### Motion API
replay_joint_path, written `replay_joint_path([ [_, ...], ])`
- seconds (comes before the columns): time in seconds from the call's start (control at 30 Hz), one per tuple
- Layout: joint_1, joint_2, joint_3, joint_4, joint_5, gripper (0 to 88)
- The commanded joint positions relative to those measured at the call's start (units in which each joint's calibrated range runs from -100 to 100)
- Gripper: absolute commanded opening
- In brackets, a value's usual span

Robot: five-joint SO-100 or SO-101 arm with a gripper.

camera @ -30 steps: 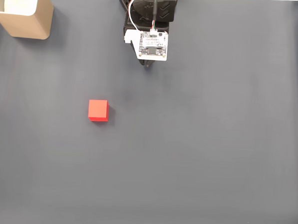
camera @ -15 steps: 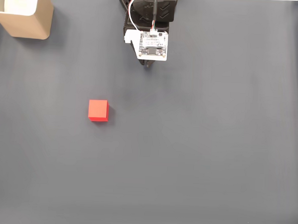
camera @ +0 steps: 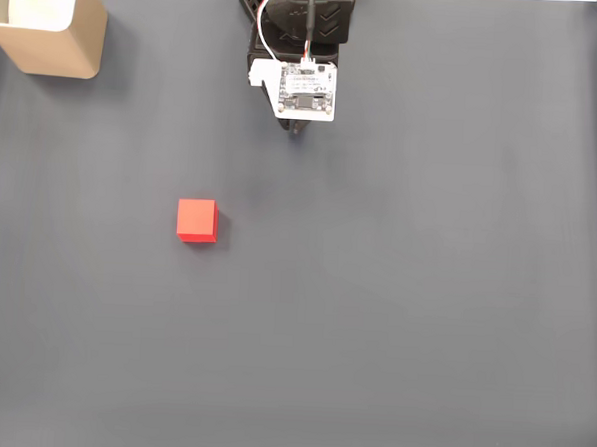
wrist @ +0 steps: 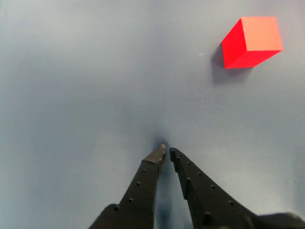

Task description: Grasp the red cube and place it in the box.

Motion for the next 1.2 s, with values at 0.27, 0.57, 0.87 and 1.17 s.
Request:
replay_joint_path([
  [0.27,0.16,0.09,0.81,1.12,0.2,0.4],
  [0.57,0.16,0.09,0.81,1.12,0.15,0.4],
  [0.87,-0.12,0.0,0.81,-3.47,-1.66,0.0],
  [1.17,0.02,0.69,0.54,-13.88,-1.61,0.0],
])
